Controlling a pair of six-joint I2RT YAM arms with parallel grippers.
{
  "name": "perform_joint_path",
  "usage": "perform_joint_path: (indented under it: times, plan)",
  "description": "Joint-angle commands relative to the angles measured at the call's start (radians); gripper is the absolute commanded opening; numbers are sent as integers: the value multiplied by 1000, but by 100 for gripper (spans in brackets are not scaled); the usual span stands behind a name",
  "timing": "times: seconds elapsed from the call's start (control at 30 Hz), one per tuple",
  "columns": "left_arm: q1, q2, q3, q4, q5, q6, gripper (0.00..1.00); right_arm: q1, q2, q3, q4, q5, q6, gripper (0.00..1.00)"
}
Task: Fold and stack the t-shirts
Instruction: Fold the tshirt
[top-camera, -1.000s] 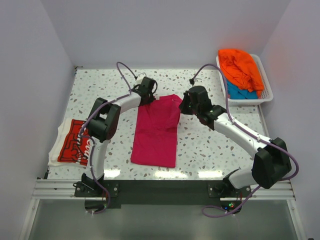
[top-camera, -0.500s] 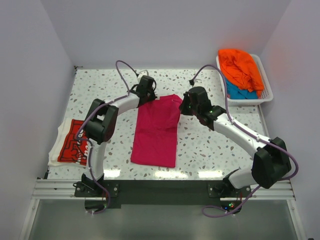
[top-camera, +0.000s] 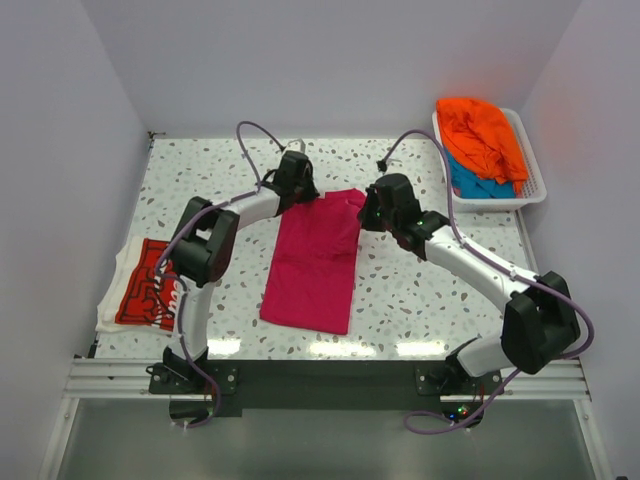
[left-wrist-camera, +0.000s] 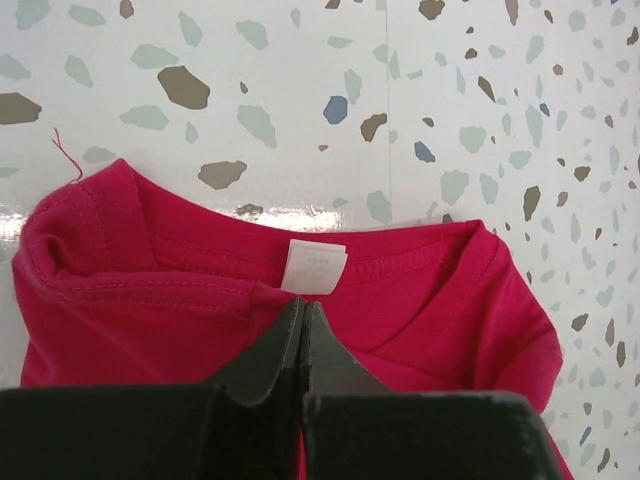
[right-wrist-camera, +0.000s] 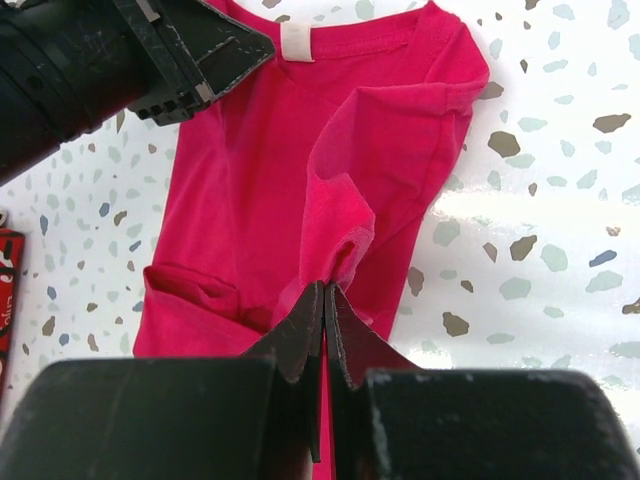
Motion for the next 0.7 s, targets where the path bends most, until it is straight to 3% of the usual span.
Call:
perform_joint_path:
  times: [0.0,0.3,0.67]
  plan:
    - [-3,31,16,66,42,30,0,-1,17,25,58,-4,15,0]
    - [-3,68,30,89,131,47,1,-3,50,58,63,-13,19,0]
    - [54,-5,34,124,162,34,40,-1,122,132,74,-36,22,0]
